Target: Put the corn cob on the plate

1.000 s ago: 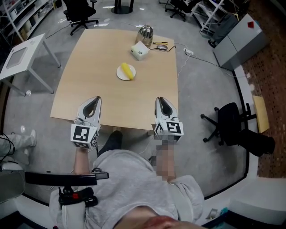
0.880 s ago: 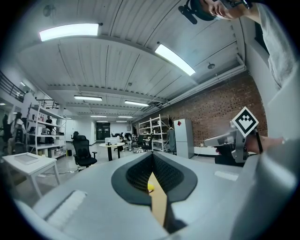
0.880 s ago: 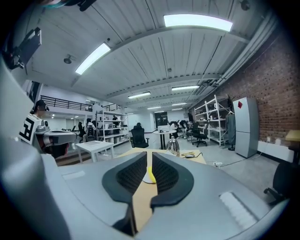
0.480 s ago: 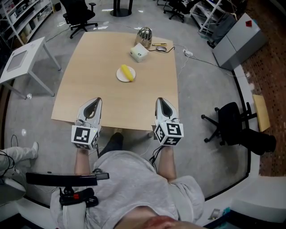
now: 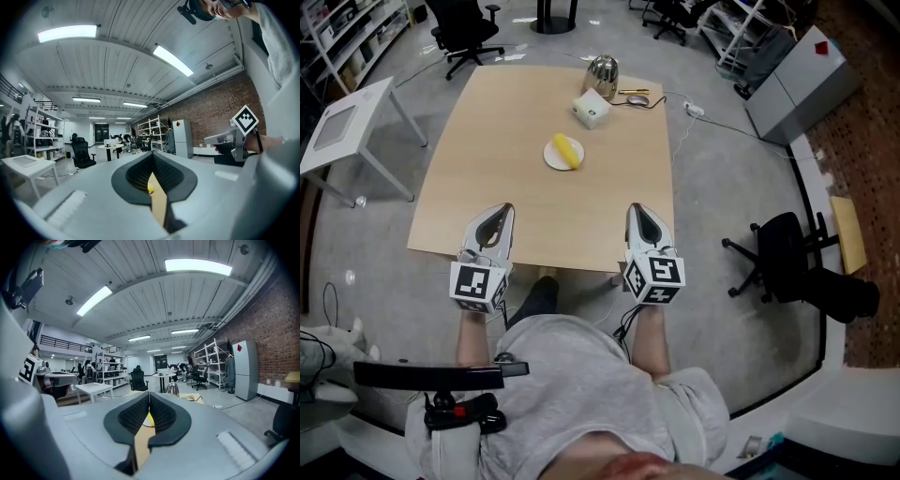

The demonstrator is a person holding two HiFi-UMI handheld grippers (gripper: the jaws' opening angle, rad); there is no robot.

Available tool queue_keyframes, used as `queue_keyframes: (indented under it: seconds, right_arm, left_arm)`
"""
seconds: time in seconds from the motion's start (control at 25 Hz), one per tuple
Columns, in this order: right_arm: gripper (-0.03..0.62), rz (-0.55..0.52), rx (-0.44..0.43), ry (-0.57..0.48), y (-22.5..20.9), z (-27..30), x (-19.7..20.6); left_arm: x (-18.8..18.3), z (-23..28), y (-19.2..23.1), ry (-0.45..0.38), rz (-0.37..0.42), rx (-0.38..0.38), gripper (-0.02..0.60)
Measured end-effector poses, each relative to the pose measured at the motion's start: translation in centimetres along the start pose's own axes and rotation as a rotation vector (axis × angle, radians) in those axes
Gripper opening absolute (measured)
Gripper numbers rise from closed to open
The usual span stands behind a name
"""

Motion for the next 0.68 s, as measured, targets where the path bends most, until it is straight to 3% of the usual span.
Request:
queue_keyframes:
  seconds: [0.68]
  right_arm:
    - [0.006,-0.003,-0.016,0.001,0.46,0.13,0.32]
  left_arm:
    - [0.19,-0.37,0.11,0.006,0.009,0.007,0.020]
Point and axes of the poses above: the fingertips, and each gripper's own axes: z forward along the fingers, y to its left, x out of its underside, the point moved 6 cm from there along -z, backward along the fingers, and after that the axes turned 15 degrees about -x, right-handed, at the moved point
